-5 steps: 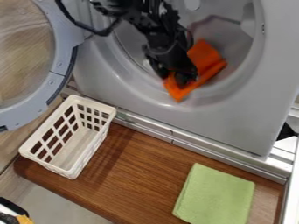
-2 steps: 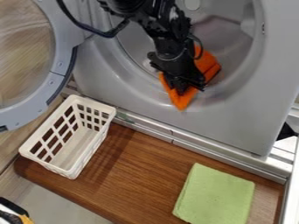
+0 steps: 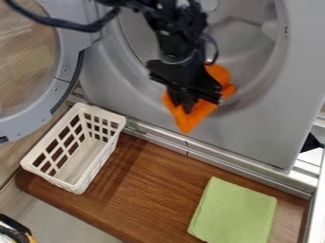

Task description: Take the orange cloth out of the washing machine and put it inside the white basket

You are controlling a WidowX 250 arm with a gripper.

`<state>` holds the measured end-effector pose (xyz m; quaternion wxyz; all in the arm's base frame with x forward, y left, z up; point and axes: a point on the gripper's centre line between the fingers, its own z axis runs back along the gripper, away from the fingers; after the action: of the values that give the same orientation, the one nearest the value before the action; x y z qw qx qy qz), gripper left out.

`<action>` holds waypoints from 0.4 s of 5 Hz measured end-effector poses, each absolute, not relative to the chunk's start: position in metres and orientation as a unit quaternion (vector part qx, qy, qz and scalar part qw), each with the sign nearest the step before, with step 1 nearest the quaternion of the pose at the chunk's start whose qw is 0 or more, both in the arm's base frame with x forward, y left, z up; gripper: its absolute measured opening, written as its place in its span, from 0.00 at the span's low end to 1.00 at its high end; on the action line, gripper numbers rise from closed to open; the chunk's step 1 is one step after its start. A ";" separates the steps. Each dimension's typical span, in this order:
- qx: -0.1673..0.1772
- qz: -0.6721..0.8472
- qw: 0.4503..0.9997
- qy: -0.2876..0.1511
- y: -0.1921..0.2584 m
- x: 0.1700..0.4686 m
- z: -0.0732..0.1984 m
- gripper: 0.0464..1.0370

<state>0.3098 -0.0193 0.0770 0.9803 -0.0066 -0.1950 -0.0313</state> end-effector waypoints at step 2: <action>0.000 0.074 0.993 -0.096 0.046 0.270 0.055 0.03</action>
<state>0.2696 0.0465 0.0547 0.9926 0.0001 -0.0964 0.0745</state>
